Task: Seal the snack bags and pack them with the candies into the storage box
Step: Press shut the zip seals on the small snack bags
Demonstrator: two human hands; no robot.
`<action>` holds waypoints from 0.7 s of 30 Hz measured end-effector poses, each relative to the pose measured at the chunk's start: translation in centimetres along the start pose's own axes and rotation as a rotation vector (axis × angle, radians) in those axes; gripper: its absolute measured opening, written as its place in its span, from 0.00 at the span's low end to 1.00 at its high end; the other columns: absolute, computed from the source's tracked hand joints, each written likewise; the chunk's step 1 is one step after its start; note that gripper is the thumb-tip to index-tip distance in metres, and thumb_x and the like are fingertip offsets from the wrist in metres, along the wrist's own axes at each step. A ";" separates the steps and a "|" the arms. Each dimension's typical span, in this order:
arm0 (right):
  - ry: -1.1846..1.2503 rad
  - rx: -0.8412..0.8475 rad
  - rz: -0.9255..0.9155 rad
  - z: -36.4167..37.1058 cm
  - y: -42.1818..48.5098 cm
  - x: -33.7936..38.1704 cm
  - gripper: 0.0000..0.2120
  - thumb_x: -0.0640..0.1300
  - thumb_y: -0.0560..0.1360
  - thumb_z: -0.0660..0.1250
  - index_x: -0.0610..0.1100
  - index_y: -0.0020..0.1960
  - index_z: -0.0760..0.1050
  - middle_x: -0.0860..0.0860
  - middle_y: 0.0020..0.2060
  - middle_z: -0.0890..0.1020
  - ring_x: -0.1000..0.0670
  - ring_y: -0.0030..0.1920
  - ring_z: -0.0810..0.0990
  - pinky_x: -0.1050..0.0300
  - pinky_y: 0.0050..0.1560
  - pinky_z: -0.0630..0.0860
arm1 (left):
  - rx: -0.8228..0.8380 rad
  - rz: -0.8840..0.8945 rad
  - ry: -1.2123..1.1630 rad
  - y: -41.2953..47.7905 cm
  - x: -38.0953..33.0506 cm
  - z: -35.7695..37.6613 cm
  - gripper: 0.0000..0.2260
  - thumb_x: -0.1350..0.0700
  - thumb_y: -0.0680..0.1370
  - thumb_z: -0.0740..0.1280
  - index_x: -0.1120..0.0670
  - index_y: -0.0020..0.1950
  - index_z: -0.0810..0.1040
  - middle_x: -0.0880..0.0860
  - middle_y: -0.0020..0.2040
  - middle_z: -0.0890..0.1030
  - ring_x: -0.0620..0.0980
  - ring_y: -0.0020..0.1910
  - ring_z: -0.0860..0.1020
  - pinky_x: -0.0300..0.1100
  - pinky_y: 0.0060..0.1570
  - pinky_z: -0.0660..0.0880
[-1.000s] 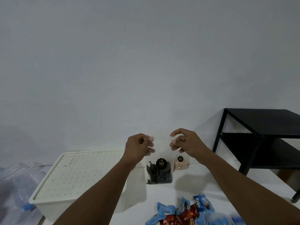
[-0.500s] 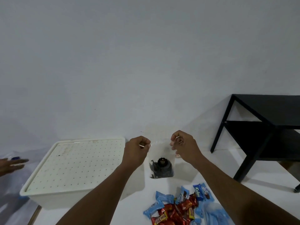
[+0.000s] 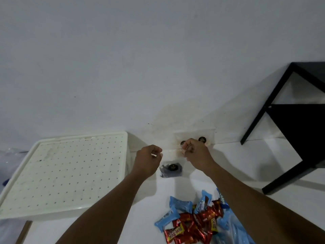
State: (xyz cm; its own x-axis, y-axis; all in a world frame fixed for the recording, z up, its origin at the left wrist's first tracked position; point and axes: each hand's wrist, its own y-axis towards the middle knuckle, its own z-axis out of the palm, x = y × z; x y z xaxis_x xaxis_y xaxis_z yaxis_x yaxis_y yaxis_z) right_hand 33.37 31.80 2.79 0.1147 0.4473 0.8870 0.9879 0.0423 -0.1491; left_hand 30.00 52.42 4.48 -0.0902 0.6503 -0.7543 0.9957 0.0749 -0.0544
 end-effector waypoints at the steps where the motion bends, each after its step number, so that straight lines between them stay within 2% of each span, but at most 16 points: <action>1: -0.007 0.000 0.007 0.3 0.9 -0.3 0.18 0.26 0.70 0.62 0.49 0.38 0.74 0.44 0.37 0.78 0.47 0.40 0.77 0.58 0.39 0.72 | 0.010 -0.014 0.003 0.7 0.3 0.3 0.06 0.55 0.77 0.70 0.51 0.54 0.83 0.46 0.47 0.83 0.41 0.41 0.81 0.25 0.40 0.69; 3: -0.016 -0.001 0.022 0.7 2.5 -0.8 0.17 0.26 0.71 0.62 0.49 0.39 0.75 0.47 0.36 0.78 0.48 0.39 0.77 0.59 0.40 0.72 | 0.023 -0.033 0.015 2.3 0.8 0.8 0.07 0.56 0.77 0.70 0.52 0.55 0.83 0.48 0.49 0.84 0.42 0.42 0.82 0.31 0.46 0.73; 6: -0.054 -0.004 0.030 1.2 4.7 -0.9 0.13 0.28 0.72 0.64 0.46 0.42 0.76 0.51 0.35 0.78 0.53 0.38 0.76 0.66 0.38 0.71 | 0.051 -0.054 0.016 4.4 1.6 1.3 0.10 0.55 0.77 0.71 0.52 0.58 0.82 0.50 0.55 0.84 0.46 0.47 0.83 0.37 0.56 0.76; 8: -0.057 -0.018 0.034 1.4 6.1 -0.8 0.11 0.29 0.73 0.65 0.43 0.47 0.78 0.53 0.38 0.79 0.54 0.42 0.78 0.66 0.43 0.73 | 0.088 -0.078 0.031 5.7 2.0 1.4 0.15 0.53 0.77 0.71 0.51 0.63 0.80 0.50 0.60 0.82 0.49 0.51 0.83 0.35 0.55 0.72; 11: -0.023 -0.052 0.056 1.5 7.6 -0.6 0.10 0.32 0.74 0.66 0.45 0.50 0.79 0.53 0.45 0.80 0.52 0.51 0.79 0.56 0.55 0.78 | 0.122 -0.123 0.008 7.1 2.2 1.3 0.21 0.51 0.77 0.72 0.51 0.69 0.76 0.51 0.66 0.79 0.50 0.57 0.81 0.35 0.57 0.69; 13: -0.022 -0.078 0.052 1.5 8.0 -0.4 0.09 0.35 0.75 0.66 0.45 0.52 0.80 0.54 0.49 0.80 0.53 0.55 0.77 0.54 0.58 0.76 | 0.125 -0.130 0.014 7.5 2.3 1.1 0.22 0.50 0.76 0.72 0.50 0.71 0.75 0.51 0.68 0.78 0.51 0.58 0.81 0.35 0.57 0.69; 17: -0.028 -0.114 0.059 1.4 6.8 -0.3 0.11 0.35 0.75 0.65 0.43 0.56 0.80 0.53 0.52 0.79 0.54 0.56 0.75 0.54 0.60 0.74 | 0.150 -0.128 0.025 6.5 1.9 0.7 0.23 0.51 0.77 0.72 0.49 0.71 0.74 0.53 0.69 0.77 0.51 0.59 0.80 0.36 0.58 0.69; 21: 0.014 -0.096 0.082 0.9 3.6 0.1 0.10 0.33 0.75 0.65 0.42 0.53 0.80 0.50 0.47 0.81 0.49 0.52 0.80 0.55 0.58 0.76 | 0.183 -0.112 0.037 3.9 1.1 0.5 0.21 0.52 0.77 0.71 0.49 0.70 0.74 0.54 0.68 0.77 0.52 0.65 0.77 0.36 0.61 0.66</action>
State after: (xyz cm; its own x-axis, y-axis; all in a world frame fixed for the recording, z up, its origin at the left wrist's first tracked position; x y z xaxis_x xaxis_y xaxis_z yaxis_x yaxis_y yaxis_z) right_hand 36.86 32.80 1.95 0.1961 0.4332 0.8797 0.9806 -0.0802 -0.1790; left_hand 33.79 53.01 3.12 -0.1978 0.6731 -0.7126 0.9663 0.0116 -0.2572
